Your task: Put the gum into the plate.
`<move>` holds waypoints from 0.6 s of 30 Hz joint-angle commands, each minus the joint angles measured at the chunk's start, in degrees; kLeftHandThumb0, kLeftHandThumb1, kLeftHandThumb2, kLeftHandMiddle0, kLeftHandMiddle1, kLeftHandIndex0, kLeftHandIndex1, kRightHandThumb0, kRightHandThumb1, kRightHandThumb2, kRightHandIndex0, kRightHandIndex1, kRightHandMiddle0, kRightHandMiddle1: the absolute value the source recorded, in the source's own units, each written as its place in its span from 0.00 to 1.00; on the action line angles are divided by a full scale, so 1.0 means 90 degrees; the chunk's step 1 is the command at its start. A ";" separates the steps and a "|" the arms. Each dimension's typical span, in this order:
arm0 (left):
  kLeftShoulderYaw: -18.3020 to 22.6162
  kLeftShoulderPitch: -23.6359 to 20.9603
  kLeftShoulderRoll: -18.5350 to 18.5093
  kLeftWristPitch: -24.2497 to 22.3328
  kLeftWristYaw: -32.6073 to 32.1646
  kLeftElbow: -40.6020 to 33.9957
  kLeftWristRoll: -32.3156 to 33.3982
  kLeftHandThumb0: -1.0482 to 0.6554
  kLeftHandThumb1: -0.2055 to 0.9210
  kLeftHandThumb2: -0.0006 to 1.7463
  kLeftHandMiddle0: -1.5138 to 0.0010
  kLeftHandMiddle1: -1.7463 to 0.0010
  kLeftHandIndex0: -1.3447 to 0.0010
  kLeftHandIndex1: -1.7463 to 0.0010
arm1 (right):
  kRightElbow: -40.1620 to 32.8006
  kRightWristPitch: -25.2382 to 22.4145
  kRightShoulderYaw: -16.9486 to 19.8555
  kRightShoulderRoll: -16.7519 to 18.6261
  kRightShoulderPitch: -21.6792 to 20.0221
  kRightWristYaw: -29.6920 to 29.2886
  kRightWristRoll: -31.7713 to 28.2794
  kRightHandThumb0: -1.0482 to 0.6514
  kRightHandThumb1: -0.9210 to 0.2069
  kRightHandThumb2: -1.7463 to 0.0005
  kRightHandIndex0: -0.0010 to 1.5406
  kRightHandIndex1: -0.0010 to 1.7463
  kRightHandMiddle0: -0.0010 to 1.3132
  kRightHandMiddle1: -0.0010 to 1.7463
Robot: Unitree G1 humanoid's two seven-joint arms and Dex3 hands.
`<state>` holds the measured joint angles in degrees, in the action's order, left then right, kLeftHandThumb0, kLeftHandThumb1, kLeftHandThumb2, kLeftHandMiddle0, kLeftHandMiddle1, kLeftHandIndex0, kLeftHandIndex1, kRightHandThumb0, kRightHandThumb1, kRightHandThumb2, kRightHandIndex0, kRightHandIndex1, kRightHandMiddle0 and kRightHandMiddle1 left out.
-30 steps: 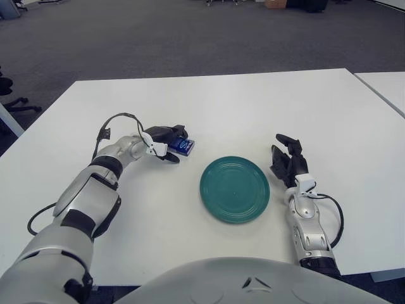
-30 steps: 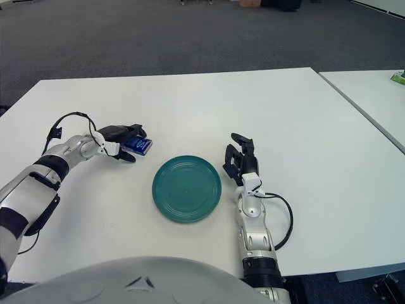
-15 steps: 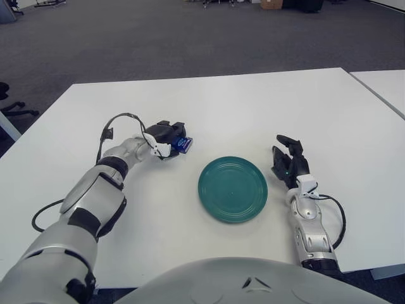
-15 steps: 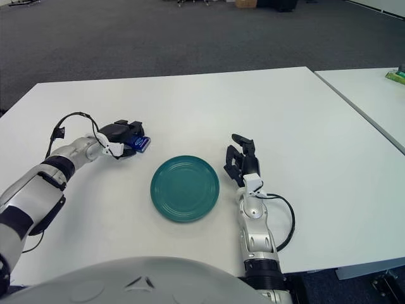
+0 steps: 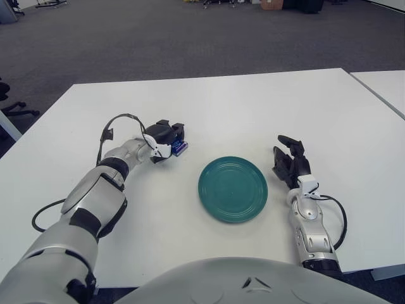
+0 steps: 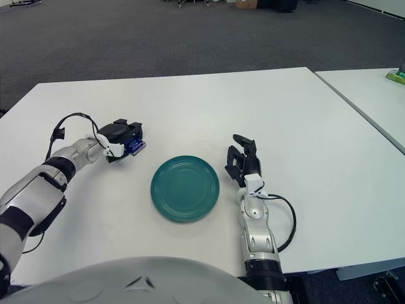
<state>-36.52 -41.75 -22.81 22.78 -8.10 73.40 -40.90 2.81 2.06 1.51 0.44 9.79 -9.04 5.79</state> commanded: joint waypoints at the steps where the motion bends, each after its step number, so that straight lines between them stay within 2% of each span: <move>1: -0.0138 0.0659 0.0048 -0.0036 0.0359 0.0264 -0.0136 0.62 0.20 0.92 0.44 0.07 0.53 0.00 | 0.0415 -0.0596 0.0089 -0.0050 0.0264 0.0012 0.0006 0.29 0.00 0.57 0.33 0.02 0.00 0.50; 11: 0.0282 0.0238 -0.0257 0.0526 0.0092 0.0091 0.0216 0.62 0.24 0.90 0.46 0.07 0.56 0.00 | 0.0365 -0.0611 0.0067 -0.0007 0.0273 -0.0008 0.0019 0.29 0.00 0.59 0.33 0.02 0.00 0.51; 14: 0.0430 0.0076 -0.0456 0.0858 0.0169 -0.0114 0.0339 0.62 0.27 0.88 0.47 0.06 0.57 0.00 | 0.0347 -0.0618 0.0069 0.0002 0.0282 -0.0031 0.0029 0.29 0.00 0.59 0.33 0.02 0.00 0.51; 18: 0.0993 0.0106 -0.0950 0.1642 0.0508 -0.1088 0.0916 0.62 0.30 0.86 0.49 0.05 0.60 0.00 | 0.0292 -0.0679 0.0062 0.0012 0.0310 -0.0036 0.0033 0.29 0.00 0.59 0.33 0.02 0.00 0.51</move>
<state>-31.02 -40.20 -27.73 33.90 -5.43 68.58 -36.08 2.39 2.04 1.69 0.45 9.77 -9.31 5.82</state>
